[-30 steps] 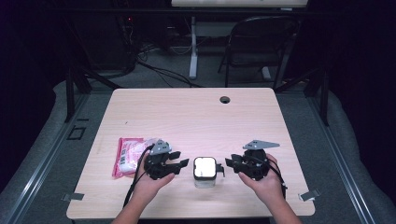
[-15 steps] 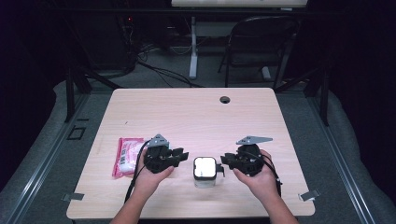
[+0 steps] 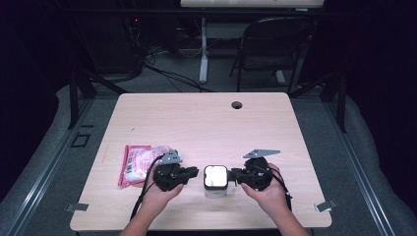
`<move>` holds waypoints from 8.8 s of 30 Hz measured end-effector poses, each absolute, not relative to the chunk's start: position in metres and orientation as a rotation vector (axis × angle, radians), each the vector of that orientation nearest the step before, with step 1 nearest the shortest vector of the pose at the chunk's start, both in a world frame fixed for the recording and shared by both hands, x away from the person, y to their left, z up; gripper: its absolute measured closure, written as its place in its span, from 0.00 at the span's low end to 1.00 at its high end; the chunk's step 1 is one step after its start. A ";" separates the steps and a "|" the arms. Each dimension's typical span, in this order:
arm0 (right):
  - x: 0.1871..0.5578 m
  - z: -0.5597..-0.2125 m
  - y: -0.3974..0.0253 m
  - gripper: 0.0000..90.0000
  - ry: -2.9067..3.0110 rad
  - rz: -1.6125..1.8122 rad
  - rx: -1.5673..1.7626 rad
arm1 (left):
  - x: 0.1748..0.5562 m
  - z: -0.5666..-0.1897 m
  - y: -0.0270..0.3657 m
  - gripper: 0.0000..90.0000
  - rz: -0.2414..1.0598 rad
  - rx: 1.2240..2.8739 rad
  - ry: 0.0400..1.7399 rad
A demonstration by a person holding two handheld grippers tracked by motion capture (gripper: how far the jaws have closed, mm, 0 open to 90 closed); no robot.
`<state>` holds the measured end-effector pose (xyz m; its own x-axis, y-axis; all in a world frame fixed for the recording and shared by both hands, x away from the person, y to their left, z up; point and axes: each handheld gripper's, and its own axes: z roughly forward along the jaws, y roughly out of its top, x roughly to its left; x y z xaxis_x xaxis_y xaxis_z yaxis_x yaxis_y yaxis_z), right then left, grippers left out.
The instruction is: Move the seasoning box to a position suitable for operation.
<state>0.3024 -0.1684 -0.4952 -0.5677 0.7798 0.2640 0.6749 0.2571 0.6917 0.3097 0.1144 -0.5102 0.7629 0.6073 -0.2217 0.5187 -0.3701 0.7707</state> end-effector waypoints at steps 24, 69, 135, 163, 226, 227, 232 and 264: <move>0.303 -0.498 -0.172 0.93 2.383 1.254 1.424 | 0.294 -0.527 0.101 0.98 0.044 2.171 0.763; 0.301 -0.503 -0.173 0.92 2.353 1.307 1.447 | 0.298 -0.527 0.105 1.00 0.042 2.153 0.758; 0.261 -0.502 -0.141 0.44 2.344 1.177 0.952 | 0.314 -0.515 0.087 0.73 0.138 2.024 0.774; 0.251 -0.508 -0.125 0.53 2.254 1.170 0.855 | 0.321 -0.524 0.081 0.58 0.228 2.091 0.751; 0.249 -0.499 -0.174 0.78 2.103 1.294 1.078 | 0.322 -0.529 0.074 0.71 0.235 2.104 0.687; 0.250 -0.499 -0.177 0.79 2.097 1.302 1.089 | 0.322 -0.529 0.074 0.71 0.233 2.105 0.687; 0.252 -0.501 -0.183 0.81 2.108 1.318 1.126 | 0.322 -0.529 0.074 0.71 0.232 2.105 0.688; 0.301 -0.507 -0.181 0.94 2.144 1.374 1.217 | 0.305 -0.533 0.079 0.58 0.178 2.013 0.760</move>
<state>0.3010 -0.1810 -0.5067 -0.5872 0.7912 0.1711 0.4857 0.1753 0.8563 0.3050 0.0788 -0.5335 0.7968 0.5789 -0.1732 0.4417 -0.3624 0.8207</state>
